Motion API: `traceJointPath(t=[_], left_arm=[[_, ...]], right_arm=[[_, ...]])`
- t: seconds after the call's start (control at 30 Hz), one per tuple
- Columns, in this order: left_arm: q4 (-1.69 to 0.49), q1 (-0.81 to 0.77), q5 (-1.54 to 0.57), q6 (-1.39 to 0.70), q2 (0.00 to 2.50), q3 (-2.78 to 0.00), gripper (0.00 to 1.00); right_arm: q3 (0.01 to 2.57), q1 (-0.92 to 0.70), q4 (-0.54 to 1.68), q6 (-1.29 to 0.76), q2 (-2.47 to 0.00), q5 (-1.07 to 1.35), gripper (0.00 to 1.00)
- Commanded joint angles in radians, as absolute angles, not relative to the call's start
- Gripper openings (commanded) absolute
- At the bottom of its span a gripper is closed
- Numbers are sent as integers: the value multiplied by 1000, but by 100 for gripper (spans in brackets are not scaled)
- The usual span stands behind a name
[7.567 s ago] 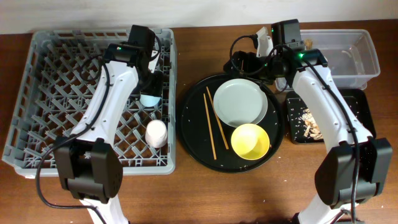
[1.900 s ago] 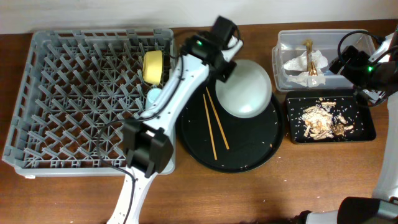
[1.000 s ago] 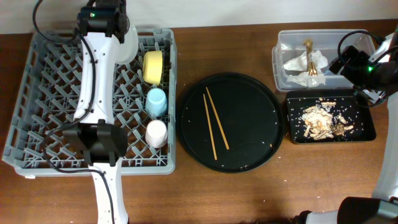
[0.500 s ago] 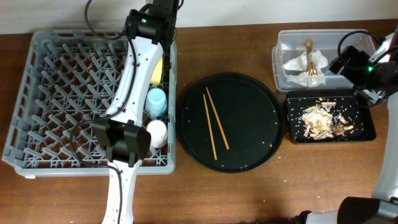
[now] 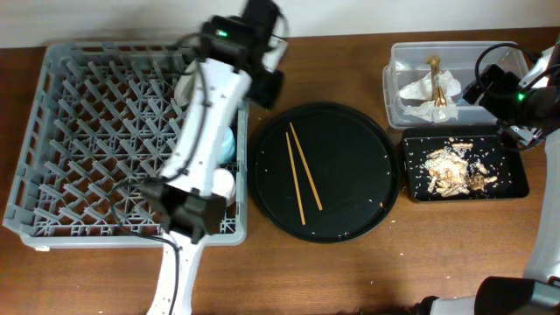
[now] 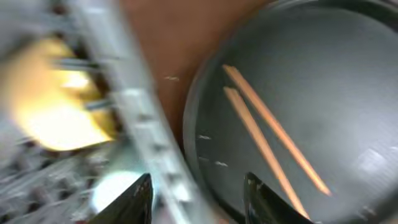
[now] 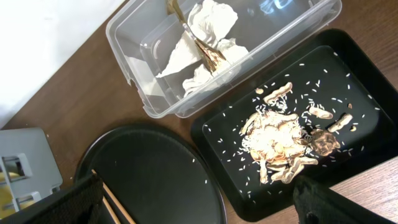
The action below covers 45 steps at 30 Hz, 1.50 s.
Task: Sort waste into correct bins and load items into the dishwasher rack
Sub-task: 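Pick one wooden chopstick from the tray and insert it in the rack, then pick the second chopstick and insert it in the rack with left gripper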
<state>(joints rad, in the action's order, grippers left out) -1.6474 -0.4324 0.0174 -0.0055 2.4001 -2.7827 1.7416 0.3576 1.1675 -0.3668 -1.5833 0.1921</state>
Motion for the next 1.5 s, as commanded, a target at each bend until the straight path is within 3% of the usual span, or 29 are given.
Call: traceJointPath(t=[0.0,0.07,0.23,0.47,0.5,0.53,0.7,0.8,0.87,0.97,1.03,1.17,1.3,1.47], left_arm=[[-1633,-570,-46,-57,2371,-2684,46],[-1512,-623,-46,-137,2371,-2478,36],[-1218,-668,-49,-287,2371,-2083,35],[-1059,-667,-58,-348,2385,-1929,36],[-1056,-665,-65,-348,2394,-1929,23],[-1057,-664,-69,-348,2395,-1929,0],[-1131,-663,-68,-339,2395,-2048,0],[-1307,-648,-63,-228,2394,-2339,0],[-1545,-552,-10,-210,2394,-2695,0],[-1688,-363,0,-162,2347,-2885,0],[-1688,-252,3,-98,2263,-2833,0],[-1686,-107,68,-99,2085,-2351,0],[-1419,-102,73,45,2086,-1909,0],[-1371,-102,129,51,2086,-1805,0]], right_arm=[[1739,361,1167,-375,-1584,189,98],[1739,361,1167,-375,-1584,189,98],[1739,361,1167,-375,-1584,189,98],[1739,361,1167,-375,-1584,189,98],[1739,361,1167,-375,-1584,189,98],[1739,361,1167,-375,-1584,189,98],[1739,361,1167,-375,-1584,189,98],[1739,361,1167,-375,-1584,190,98],[1739,361,1167,-375,-1584,189,98],[1739,361,1167,-375,-1584,189,98],[1739,361,1167,-375,-1584,190,98],[1739,361,1167,-375,-1584,189,99],[1739,361,1167,-375,-1584,189,98],[1739,361,1167,-375,-1584,189,98]])
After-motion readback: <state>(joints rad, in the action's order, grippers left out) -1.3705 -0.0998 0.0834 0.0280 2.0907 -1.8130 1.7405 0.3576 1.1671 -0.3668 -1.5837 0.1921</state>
